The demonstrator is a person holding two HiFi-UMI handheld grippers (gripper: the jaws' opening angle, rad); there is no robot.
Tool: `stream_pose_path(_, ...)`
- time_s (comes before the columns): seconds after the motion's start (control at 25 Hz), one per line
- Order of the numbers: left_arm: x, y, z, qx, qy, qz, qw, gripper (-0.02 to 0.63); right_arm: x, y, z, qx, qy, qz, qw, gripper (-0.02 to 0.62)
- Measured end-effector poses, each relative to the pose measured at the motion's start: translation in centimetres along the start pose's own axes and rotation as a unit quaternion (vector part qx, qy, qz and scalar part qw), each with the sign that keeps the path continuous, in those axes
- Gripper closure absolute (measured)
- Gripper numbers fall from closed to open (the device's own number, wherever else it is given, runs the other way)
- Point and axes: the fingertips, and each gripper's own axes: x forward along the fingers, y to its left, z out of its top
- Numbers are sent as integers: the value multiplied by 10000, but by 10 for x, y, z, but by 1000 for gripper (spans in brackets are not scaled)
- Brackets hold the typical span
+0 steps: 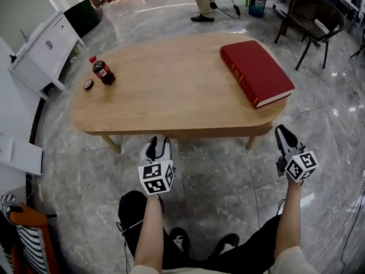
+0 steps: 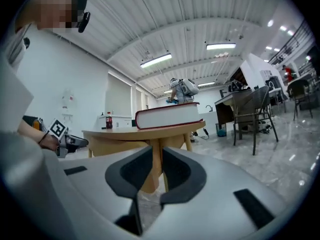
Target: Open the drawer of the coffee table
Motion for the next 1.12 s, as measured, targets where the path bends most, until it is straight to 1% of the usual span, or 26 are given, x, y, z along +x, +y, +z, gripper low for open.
stream_pose_path(0.04,3,-1,0,19,22,-82,10000,432,2,2,-2,26,17,60,10000,515)
stream_pose_path(0.08,6,-3,0,63,36,-175,9998,401,3,5,-5,-22,79,123,9999,503)
stream_pose_path(0.16,13,-10,-2,164,75,-351,9992,358,7,11,-11,-218,275,266,9990,444)
stream_pose_path(0.2,15,-12,-4,186,94,-429,9989,338,9,13,-15,-200,343,341,9986,415)
stream_pose_path(0.28,18,-15,-5,159,73,-555,9983,314,11,17,-20,185,376,537,9977,354)
stream_pose_path(0.36,20,-17,-3,114,8,-666,9977,305,13,21,-23,506,386,722,9954,316)
stream_pose_path(0.52,27,-26,4,176,-94,-933,9954,298,18,21,-30,362,469,672,9960,305)
stream_pose_path(0.64,27,-27,5,177,-150,-976,9950,295,23,22,-27,476,313,694,9960,305)
stream_pose_path(0.76,28,-28,5,180,-220,-980,9948,295,30,25,-24,297,265,683,9969,304)
stream_pose_path(0.84,28,-28,5,166,-226,-968,9949,295,36,27,-27,169,350,635,9972,304)
stream_pose_path(1.0,27,-26,5,137,-188,-917,9955,295,47,33,-43,-309,767,427,9957,307)
stream_pose_path(1.12,26,-25,5,128,-154,-846,9962,295,49,34,-44,-451,845,254,9951,308)
